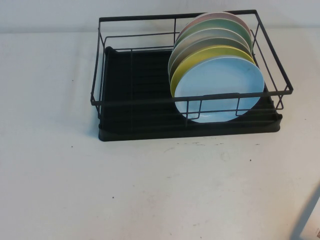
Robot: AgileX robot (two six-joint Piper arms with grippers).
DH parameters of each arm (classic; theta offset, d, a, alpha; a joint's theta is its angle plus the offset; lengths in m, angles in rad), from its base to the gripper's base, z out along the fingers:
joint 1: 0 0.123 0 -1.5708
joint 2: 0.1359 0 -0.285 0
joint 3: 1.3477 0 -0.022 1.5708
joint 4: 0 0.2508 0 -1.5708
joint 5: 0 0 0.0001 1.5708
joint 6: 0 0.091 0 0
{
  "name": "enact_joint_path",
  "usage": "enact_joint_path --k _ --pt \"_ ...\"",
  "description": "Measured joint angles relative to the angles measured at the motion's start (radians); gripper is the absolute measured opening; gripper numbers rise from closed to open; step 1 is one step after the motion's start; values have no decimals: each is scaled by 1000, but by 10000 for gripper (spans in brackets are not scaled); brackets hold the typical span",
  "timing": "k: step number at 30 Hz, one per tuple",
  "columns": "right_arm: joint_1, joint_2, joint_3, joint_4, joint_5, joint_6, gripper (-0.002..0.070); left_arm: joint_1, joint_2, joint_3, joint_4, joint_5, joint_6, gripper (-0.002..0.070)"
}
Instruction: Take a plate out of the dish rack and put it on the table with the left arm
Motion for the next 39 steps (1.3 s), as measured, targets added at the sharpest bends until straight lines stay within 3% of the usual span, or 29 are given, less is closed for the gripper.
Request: enact_joint_path --k 6,10,15,22,26,33,39 --pt "0 0 0 0 0 0 -20 0 0 0 -13 -63 12 -4" --pt "0 0 0 0 0 0 -20 0 46 -5 -13 48 45 -4" --pt "0 0 0 0 0 0 -20 0 252 -178 -23 368 286 -4" --pt "0 0 0 0 0 0 -20 0 649 -521 -40 668 695 -4" --pt "0 0 0 0 0 0 -21 0 828 -701 -42 700 830 -4" --pt "0 0 0 0 0 0 -20 0 1068 -904 -72 643 891 -4" --pt "0 0 0 0 0 0 -20 -13 1274 -1113 -99 829 1135 -4"
